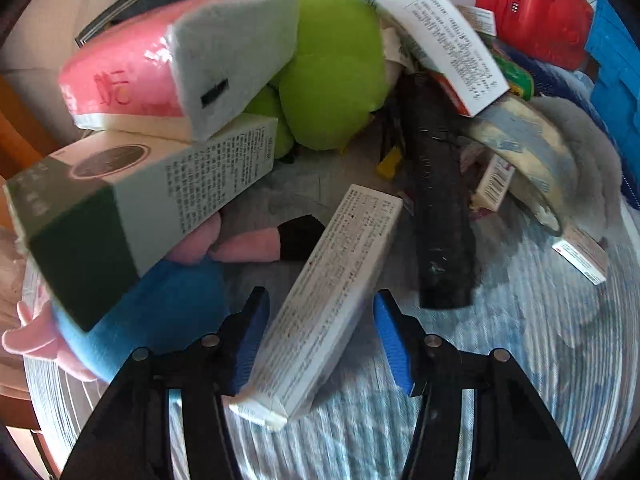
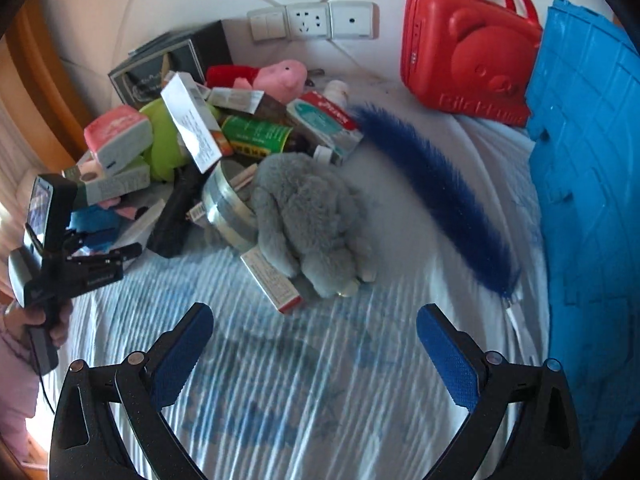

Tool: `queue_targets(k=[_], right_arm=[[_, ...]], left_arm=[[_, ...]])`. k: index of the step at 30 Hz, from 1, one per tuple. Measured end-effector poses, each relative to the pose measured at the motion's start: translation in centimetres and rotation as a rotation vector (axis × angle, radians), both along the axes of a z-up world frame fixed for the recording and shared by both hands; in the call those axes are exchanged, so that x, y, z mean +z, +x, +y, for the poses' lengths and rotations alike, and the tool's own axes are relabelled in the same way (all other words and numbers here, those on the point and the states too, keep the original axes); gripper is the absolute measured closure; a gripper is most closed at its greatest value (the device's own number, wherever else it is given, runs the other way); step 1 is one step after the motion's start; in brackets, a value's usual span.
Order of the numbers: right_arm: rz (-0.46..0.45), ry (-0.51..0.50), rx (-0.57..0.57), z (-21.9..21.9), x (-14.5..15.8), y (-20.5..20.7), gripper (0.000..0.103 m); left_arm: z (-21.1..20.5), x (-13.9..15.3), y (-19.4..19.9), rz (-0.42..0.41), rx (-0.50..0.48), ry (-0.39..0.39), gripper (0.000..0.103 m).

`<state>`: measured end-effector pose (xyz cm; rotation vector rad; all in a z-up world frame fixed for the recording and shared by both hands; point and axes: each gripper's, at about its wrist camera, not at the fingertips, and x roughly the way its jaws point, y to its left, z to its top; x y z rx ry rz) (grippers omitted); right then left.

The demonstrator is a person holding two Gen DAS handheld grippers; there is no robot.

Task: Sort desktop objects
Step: 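Grasp a white medicine box with the left tool while the right tool grasps a small white box, then carry both boxes into the blue crate and open both tools to release them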

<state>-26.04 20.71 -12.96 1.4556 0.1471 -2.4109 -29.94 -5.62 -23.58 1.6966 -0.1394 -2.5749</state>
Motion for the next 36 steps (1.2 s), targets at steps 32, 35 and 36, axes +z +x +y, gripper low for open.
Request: queue_targets(k=[32,35,36], right_arm=[[-0.082,0.063,0.192,-5.9,-5.0,1.3,0.077],[-0.033,0.017,0.19,-4.4,-1.3,4.8,0.077],[-0.004,0.006,0.19,-4.0,0.3,5.9,0.077]], left_arm=[[4.3,9.2,15.5,0.128,0.174,0.224,0.072],[5.8,11.8,16.9,0.179,0.123,0.215,0.072],[6.4,12.8,17.5,0.199,0.102,0.217,0.072]])
